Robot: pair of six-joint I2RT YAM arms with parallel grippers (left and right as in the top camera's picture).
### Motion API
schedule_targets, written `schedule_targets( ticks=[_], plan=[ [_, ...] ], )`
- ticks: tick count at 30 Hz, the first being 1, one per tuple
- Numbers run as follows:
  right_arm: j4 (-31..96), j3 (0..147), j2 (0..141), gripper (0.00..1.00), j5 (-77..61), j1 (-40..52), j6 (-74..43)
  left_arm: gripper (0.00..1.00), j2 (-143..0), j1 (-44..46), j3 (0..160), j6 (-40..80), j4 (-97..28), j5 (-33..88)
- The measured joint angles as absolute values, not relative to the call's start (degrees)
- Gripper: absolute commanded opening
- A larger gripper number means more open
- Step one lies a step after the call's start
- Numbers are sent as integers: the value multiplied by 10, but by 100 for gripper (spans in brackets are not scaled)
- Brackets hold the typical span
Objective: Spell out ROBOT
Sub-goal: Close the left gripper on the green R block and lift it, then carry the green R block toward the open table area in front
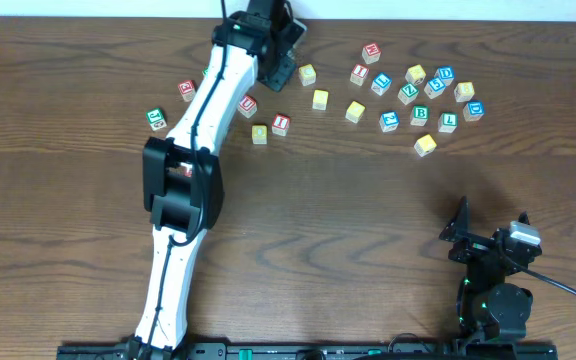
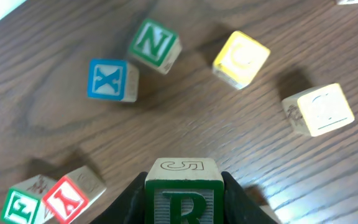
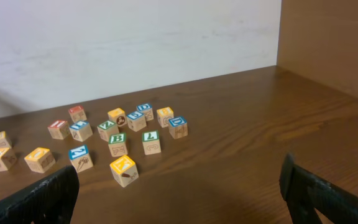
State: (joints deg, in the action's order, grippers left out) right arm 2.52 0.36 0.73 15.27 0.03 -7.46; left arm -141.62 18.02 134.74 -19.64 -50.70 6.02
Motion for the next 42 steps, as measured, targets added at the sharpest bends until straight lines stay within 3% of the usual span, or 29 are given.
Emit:
schedule_targets(
  ticks=[27, 42],
  plan=[
    [25, 4, 7, 99, 153, 0, -75, 8, -1407, 151, 1343, -180, -493, 63],
    [25, 4, 7, 99, 153, 0, -75, 7, -1188, 151, 1116, -178, -389, 63]
  ],
)
